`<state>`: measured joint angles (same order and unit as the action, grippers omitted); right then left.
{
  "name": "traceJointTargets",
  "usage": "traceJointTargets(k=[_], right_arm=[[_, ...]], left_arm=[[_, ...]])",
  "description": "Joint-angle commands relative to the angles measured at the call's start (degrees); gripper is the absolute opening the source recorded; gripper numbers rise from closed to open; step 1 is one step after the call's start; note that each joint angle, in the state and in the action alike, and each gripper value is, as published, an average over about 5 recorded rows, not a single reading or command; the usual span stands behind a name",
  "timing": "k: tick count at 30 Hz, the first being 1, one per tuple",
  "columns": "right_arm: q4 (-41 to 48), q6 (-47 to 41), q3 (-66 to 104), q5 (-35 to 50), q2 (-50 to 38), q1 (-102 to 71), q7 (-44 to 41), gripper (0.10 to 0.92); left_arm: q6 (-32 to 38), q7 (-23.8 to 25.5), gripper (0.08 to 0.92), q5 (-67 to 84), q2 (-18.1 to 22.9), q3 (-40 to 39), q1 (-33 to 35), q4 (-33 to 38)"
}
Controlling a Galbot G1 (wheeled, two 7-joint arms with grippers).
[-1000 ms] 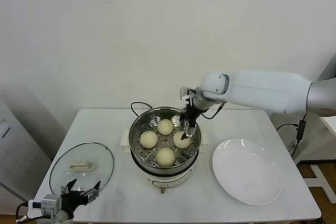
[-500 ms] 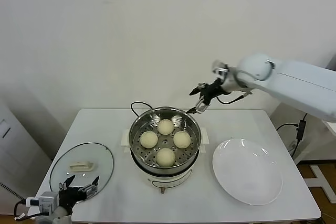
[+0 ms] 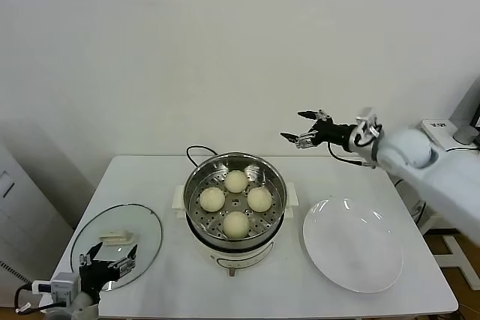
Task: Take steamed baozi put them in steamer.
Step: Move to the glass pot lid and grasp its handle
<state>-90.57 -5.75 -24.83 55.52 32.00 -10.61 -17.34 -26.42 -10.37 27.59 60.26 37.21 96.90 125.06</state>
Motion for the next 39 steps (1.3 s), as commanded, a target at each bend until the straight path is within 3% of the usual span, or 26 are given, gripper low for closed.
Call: traceJointTargets(k=[1,16,25,33,39], right_arm=[[-3.23,9.70,57.39,-14.85,16.05,-58.49,9.54,0.823],[-3.25,15.00,65.98,-26.85,29.79,-70.61,3.37,0.823],[-2.28,15.14,65.47,-29.54,31.58,-69.57,2.63,0.823],[-1.51,14.31,64.23,-30.56,32.22,-67.51,3.05,0.823],[-1.09,14.19,64.22,-30.85,32.55,-67.30,3.12,0.823]], left_arm=[[5.74,2.45,0.823,-11.32,-0.15,0.09,1.55,-0.65],[16.62,4.63,0.823,-34.68,-1.52,0.32,4.02,-6.11],[26.56,4.26,0.823,-63.12,0.09,2.02,3.06,-15.29],[37.88,0.99,0.823,-86.30,2.88,3.06,-2.59,-26.64],[42.61,-3.45,0.823,-97.52,4.21,3.71,-7.28,-32.05]])
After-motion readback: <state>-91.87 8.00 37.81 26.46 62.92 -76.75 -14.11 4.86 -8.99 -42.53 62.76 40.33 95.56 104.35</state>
